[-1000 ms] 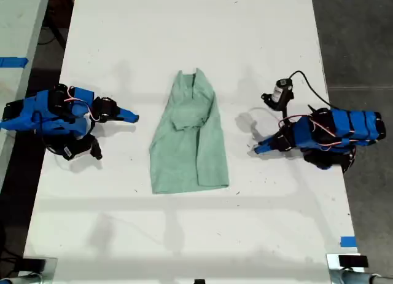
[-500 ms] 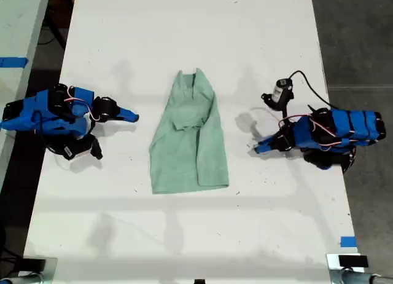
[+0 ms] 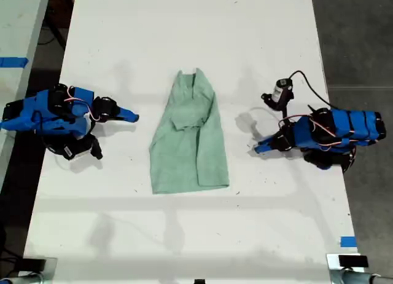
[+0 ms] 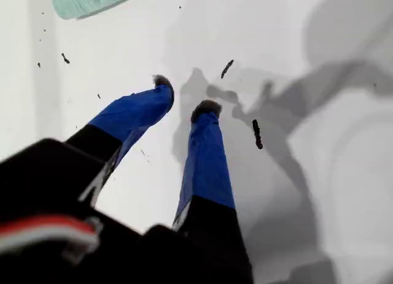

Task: Fold t shirt

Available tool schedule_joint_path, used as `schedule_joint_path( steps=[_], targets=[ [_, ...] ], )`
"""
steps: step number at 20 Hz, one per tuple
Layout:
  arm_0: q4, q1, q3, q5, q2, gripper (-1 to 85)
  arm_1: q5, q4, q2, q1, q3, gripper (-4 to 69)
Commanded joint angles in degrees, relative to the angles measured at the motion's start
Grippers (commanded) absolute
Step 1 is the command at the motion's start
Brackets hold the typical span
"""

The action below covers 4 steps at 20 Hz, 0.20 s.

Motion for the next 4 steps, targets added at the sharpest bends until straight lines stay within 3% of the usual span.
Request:
schedule_joint_path(
  steps=[1,4],
  targets=[
    [0.09,-0.35,2.46,-0.62,0.44,2.5,-0.97,0.09,0.79,0.18,3.43,9.3],
    [0.09,-0.35,2.46,-0.62,0.44,2.5,-0.97,0.09,0.79,0.18,3.43,9.3]
  ],
)
